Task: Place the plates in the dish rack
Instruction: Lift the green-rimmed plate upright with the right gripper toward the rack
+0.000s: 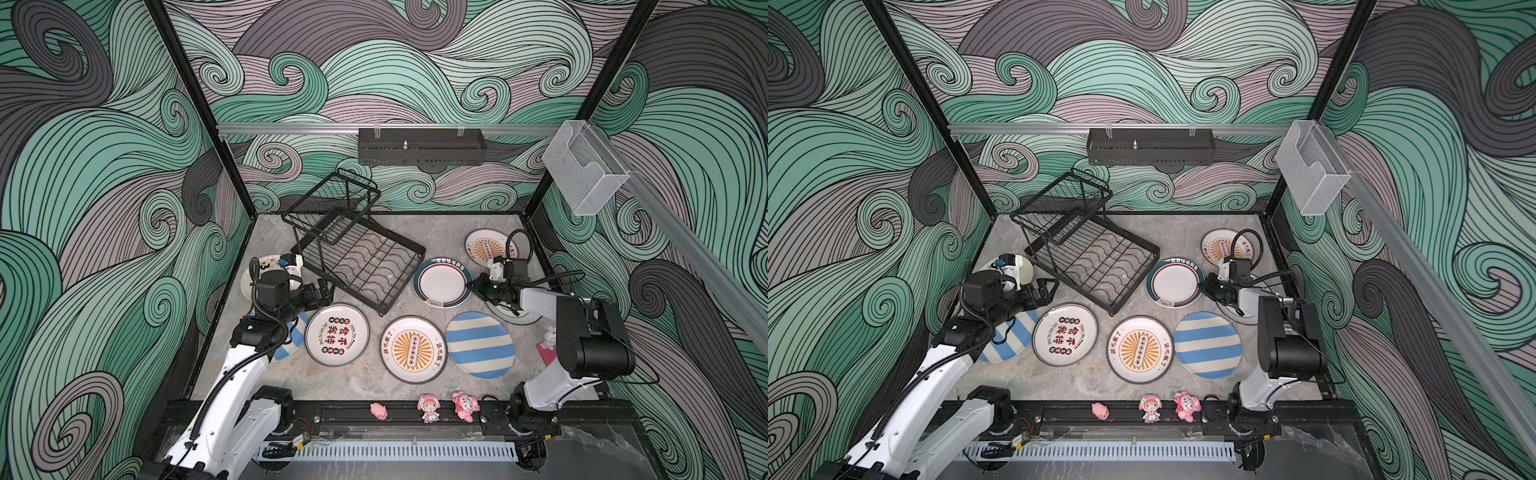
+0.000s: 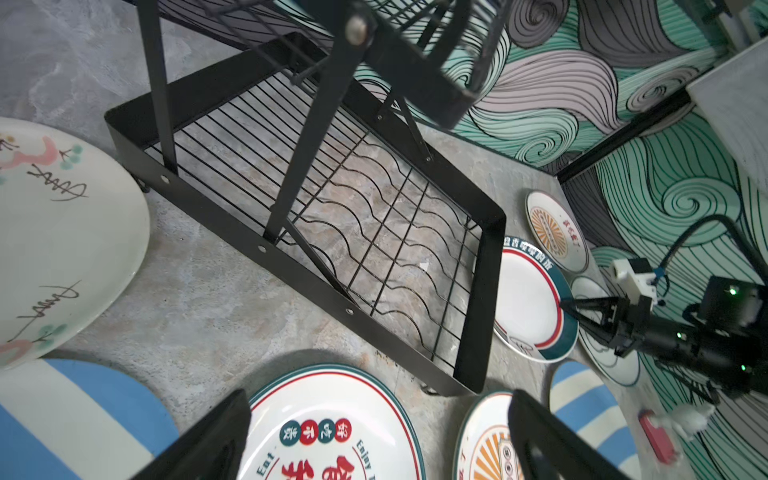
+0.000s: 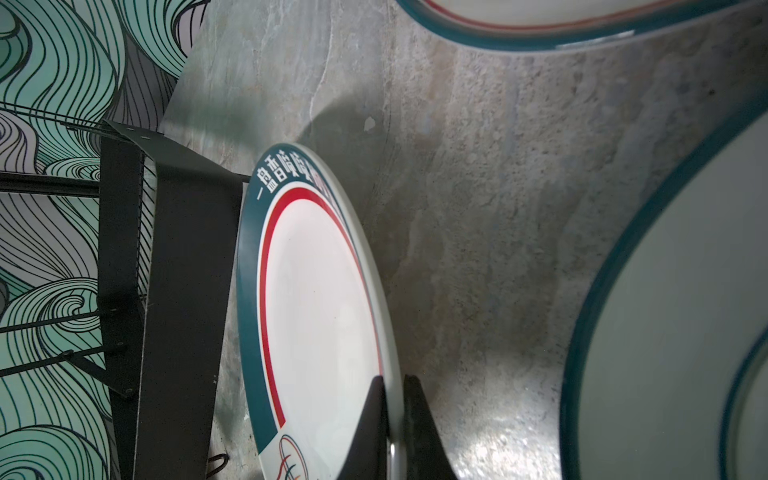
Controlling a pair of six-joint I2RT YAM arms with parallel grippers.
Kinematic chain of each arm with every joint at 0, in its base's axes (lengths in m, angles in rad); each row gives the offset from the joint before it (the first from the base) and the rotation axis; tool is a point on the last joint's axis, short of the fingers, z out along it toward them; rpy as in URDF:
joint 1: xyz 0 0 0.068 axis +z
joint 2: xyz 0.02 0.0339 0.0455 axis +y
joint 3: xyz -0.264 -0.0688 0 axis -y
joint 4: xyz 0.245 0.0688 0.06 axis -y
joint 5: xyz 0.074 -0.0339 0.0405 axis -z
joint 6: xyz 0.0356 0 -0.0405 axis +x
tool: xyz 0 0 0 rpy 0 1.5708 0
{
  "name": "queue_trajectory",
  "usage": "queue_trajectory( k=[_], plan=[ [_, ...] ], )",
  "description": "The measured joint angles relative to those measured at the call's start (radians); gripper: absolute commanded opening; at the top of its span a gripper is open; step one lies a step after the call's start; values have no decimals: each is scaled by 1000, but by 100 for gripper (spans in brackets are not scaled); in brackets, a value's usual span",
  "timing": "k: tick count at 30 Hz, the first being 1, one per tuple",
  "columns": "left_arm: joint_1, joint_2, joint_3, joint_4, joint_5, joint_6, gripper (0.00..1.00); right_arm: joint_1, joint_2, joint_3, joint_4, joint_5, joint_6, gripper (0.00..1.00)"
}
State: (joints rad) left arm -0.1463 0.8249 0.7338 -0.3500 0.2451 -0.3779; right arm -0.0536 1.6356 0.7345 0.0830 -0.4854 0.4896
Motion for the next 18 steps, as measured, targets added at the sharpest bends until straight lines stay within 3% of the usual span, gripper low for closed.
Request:
queue_trajectory(
  k=[6,18],
  plan=[
    [0,-15,59,-64,-11,79,99,-18,-89,-4,-79,37,-23,0],
    [0,33,59,-185,-101,114,99,-23,-402,60,-324,78,-102,0]
  ],
)
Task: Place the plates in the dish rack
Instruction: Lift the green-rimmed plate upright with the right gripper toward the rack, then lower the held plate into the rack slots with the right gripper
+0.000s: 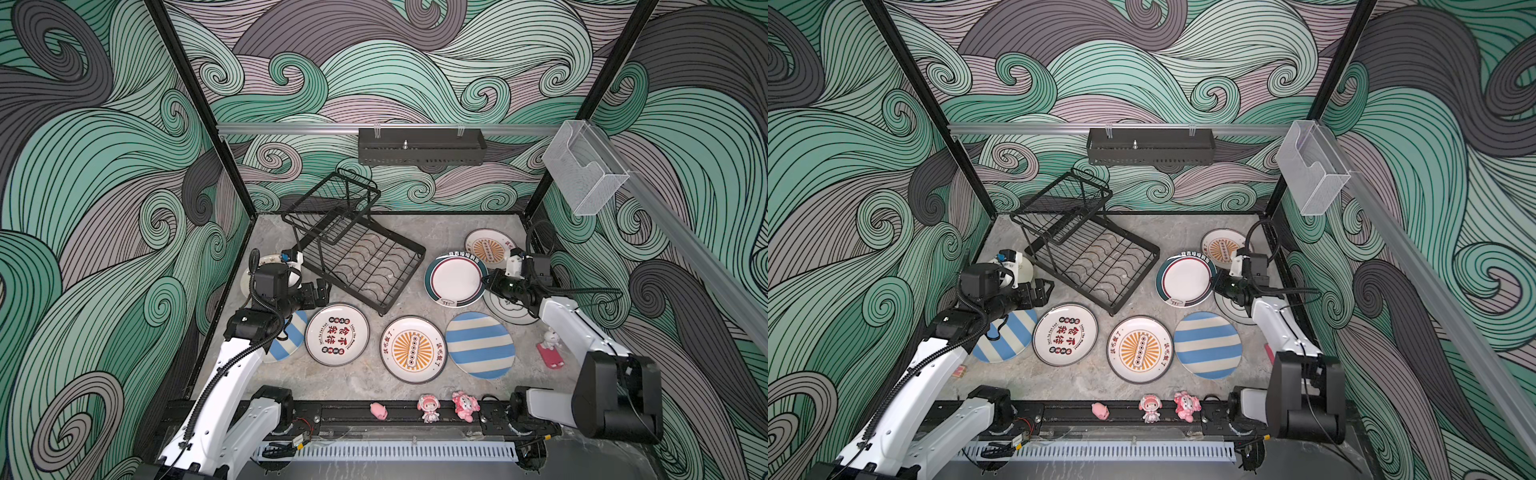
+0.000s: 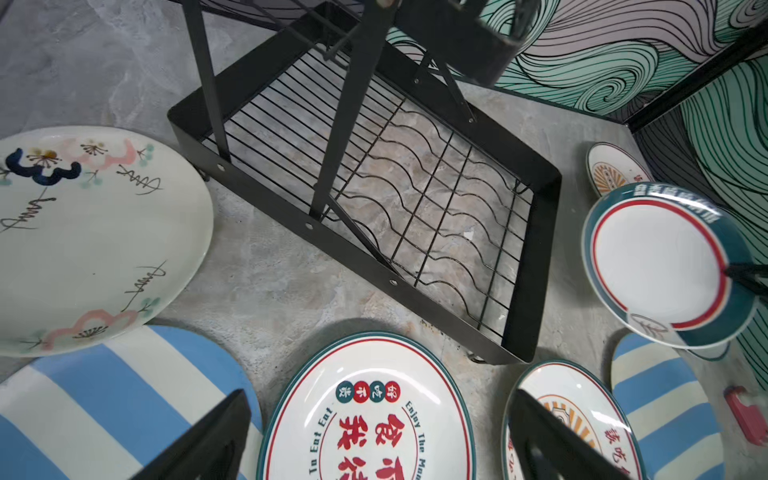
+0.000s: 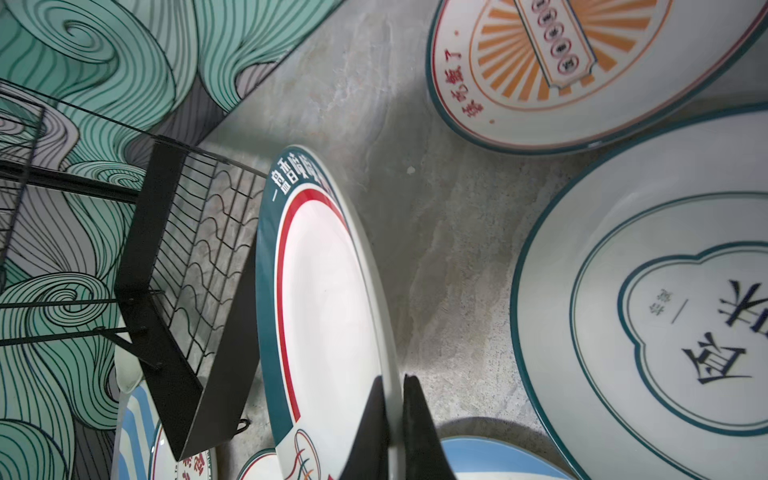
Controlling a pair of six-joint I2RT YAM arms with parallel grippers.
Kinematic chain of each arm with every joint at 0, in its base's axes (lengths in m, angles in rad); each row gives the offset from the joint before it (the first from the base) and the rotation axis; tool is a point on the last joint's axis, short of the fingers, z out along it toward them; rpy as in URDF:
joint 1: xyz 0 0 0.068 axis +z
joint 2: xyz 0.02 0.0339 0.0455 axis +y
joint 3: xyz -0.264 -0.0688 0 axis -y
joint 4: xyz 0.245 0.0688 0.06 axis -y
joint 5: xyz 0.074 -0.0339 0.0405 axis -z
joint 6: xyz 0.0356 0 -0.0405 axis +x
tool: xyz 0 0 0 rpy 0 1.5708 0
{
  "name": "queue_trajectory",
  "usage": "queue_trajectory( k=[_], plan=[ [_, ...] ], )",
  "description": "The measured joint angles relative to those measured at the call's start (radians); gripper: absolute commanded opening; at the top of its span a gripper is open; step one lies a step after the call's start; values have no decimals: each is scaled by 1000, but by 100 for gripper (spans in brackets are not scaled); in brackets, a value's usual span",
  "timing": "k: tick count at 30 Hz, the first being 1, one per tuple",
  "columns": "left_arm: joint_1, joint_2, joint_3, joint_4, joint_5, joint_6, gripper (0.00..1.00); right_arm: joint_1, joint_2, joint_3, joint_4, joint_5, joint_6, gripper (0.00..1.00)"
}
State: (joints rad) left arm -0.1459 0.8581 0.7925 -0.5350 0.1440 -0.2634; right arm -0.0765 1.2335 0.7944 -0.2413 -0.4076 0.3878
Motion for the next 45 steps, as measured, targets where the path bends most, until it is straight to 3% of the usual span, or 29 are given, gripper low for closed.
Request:
queue_trajectory(
  k=[7,13,17,27,39,45],
  plan=[
    [0,4,0,0,-5,-1,99,53,-93,166,-111,28,-63,0],
    [0,7,0,0,-5,-2,99,214,-51,382,-185,103,-127,0],
    [0,11,0,-4,-2,-1,99,332,49,569,-178,148,-153,0],
    [0,19,0,-4,24,-1,99,509,390,1000,-87,302,-235,0],
    [1,36,0,-7,25,3,99,616,814,1528,-51,434,-394,0],
    [1,8,-2,-9,21,5,99,665,932,1634,-2,517,-488,0]
  ],
)
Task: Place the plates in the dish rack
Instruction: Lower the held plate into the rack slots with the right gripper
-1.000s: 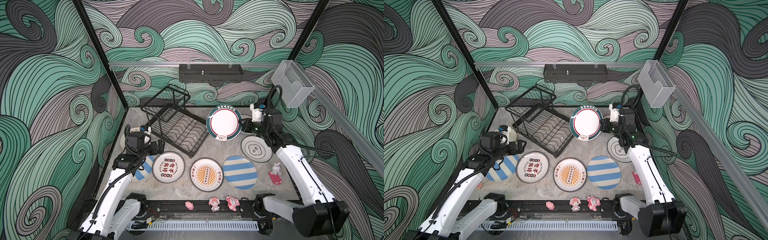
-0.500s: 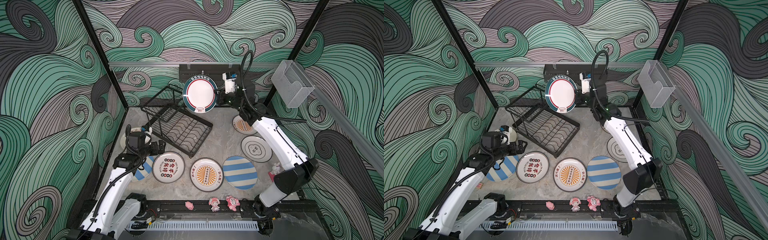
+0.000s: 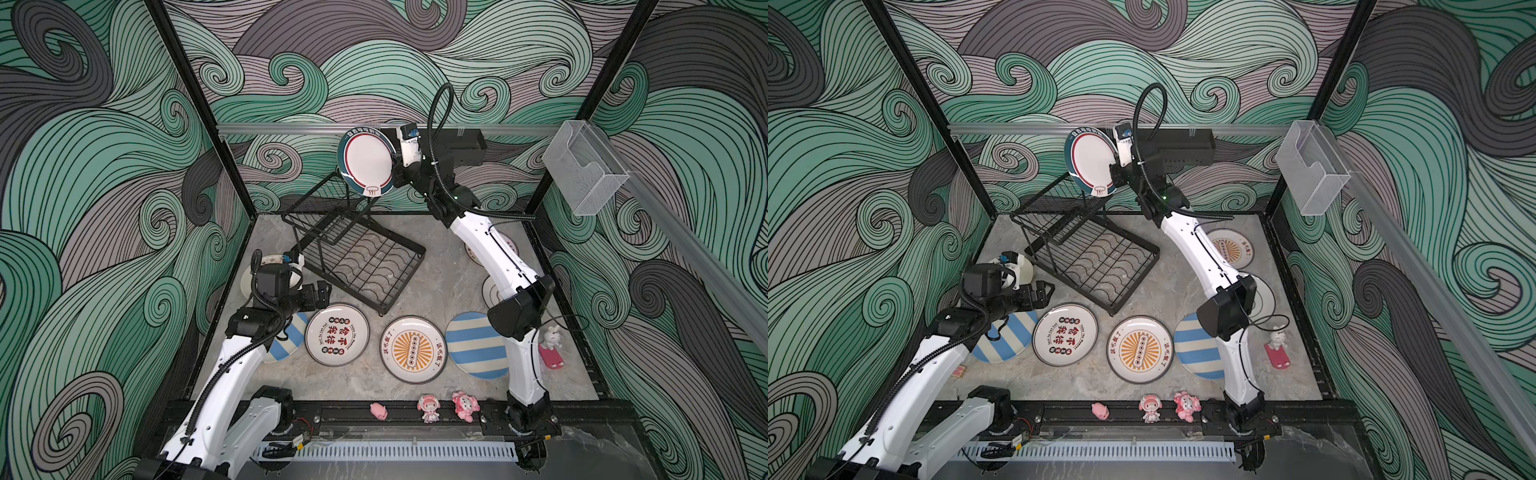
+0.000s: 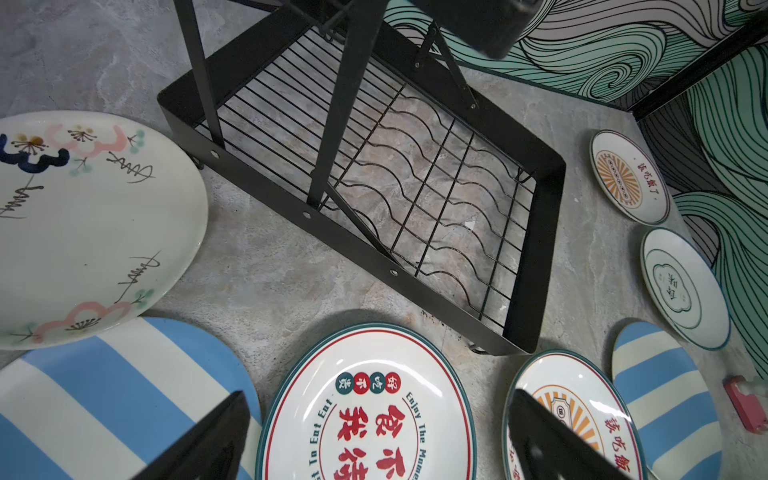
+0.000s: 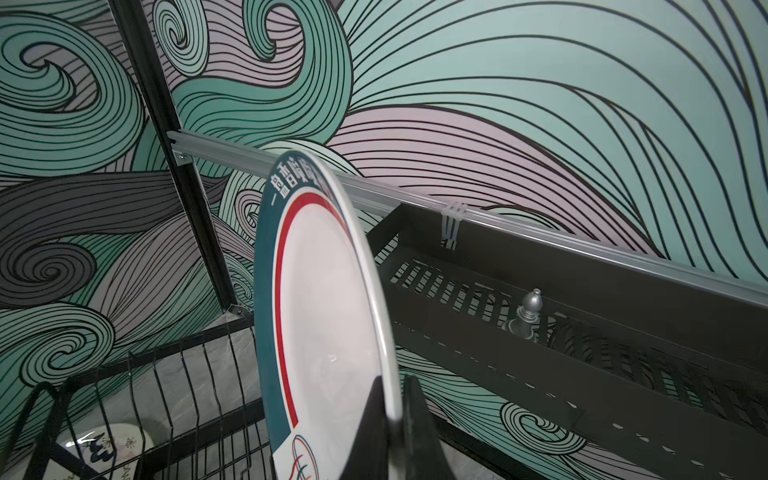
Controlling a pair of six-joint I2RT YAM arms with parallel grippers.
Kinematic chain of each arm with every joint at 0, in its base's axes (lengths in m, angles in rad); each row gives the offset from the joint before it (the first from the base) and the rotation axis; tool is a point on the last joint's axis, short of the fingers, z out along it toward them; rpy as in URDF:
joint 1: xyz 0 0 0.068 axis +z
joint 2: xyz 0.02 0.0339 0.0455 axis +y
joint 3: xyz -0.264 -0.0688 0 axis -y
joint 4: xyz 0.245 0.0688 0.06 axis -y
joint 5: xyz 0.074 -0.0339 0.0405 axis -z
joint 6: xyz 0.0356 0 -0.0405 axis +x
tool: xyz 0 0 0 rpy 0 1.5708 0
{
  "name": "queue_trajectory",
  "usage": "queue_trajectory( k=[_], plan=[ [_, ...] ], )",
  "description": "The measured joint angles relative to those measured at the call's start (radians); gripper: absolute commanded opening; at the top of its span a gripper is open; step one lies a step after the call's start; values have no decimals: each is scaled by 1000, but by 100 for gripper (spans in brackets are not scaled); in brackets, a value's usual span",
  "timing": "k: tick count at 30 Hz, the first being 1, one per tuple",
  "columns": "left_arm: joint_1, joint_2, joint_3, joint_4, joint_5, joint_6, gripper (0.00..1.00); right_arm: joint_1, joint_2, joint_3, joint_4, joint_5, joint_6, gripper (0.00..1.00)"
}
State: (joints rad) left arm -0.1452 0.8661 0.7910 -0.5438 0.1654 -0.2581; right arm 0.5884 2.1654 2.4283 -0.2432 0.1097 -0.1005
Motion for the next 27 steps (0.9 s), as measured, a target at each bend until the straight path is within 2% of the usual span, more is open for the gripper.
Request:
queue_trajectory(
  k=[14,19,27],
  plan=[
    [1,1,0,-6,1,4,99,49,146,38,217,101,-174,0],
    [1,0,0,-6,0,4,99,45,222,138,242,102,-188,0],
    [7,0,0,-6,0,5,99,47,227,159,262,100,-193,0]
  ],
)
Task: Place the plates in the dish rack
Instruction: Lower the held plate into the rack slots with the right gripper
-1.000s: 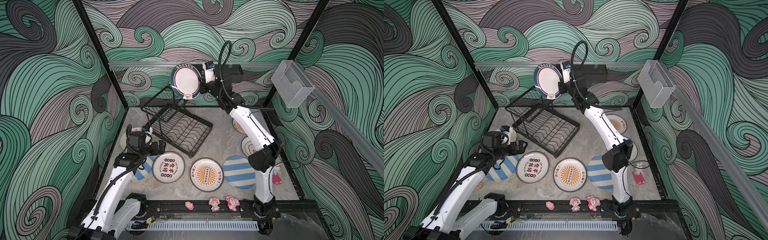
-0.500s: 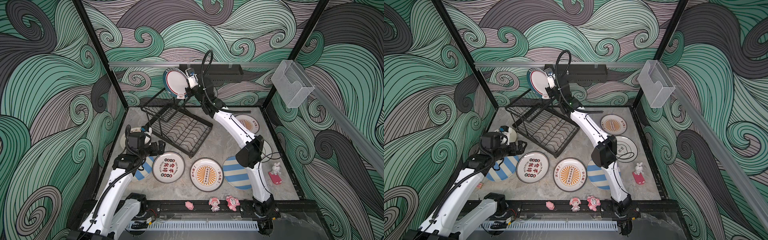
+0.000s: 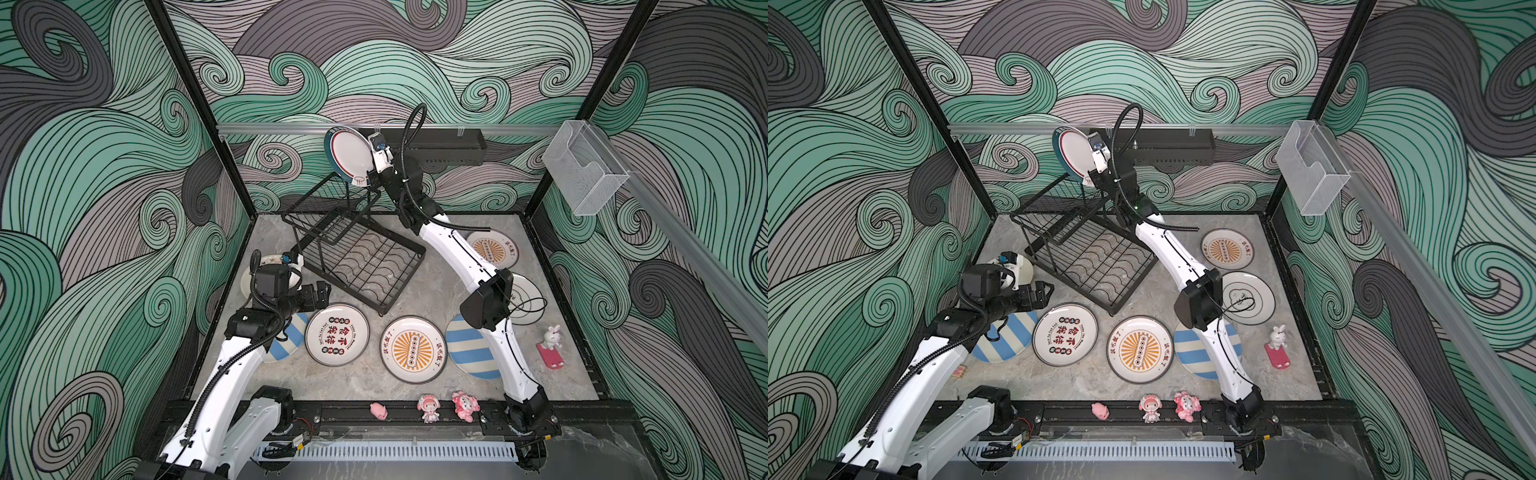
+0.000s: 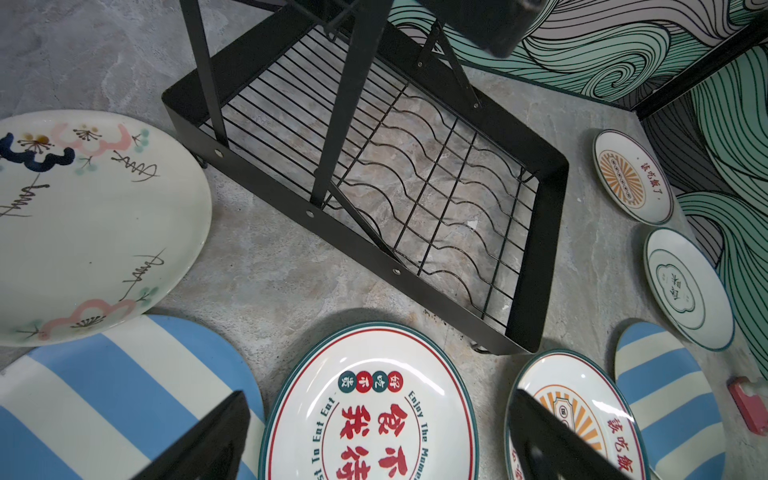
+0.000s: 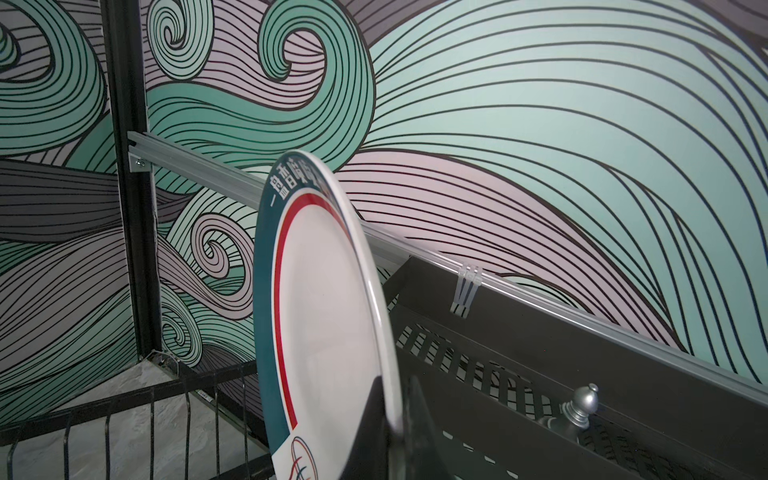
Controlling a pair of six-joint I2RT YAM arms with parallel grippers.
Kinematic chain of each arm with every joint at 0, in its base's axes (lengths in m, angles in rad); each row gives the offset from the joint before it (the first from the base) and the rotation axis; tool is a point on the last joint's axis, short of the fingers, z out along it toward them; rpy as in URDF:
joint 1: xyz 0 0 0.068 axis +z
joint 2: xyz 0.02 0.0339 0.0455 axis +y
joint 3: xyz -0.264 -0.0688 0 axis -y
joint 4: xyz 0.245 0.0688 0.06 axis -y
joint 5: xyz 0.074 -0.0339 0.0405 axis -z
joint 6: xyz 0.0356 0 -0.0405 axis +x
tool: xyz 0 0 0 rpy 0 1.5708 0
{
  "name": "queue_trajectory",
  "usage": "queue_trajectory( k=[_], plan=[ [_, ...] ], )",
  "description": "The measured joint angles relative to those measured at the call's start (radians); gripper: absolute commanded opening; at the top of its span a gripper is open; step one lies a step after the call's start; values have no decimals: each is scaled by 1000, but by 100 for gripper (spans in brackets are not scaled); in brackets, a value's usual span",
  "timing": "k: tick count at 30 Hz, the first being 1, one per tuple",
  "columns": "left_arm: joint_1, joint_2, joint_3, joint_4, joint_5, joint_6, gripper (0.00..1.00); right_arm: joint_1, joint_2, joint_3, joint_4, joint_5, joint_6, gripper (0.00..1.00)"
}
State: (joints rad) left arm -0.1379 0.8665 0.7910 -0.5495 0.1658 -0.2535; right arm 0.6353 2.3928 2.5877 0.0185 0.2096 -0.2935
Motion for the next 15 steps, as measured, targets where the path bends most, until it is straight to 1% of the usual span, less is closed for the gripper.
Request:
queue_trajectory(
  k=[7,15],
  plan=[
    [0,0,0,0,0,0,99,0,18,0,26,0,-6,0],
    [0,0,0,0,0,0,99,0,75,0,34,-1,-14,0]
  ],
)
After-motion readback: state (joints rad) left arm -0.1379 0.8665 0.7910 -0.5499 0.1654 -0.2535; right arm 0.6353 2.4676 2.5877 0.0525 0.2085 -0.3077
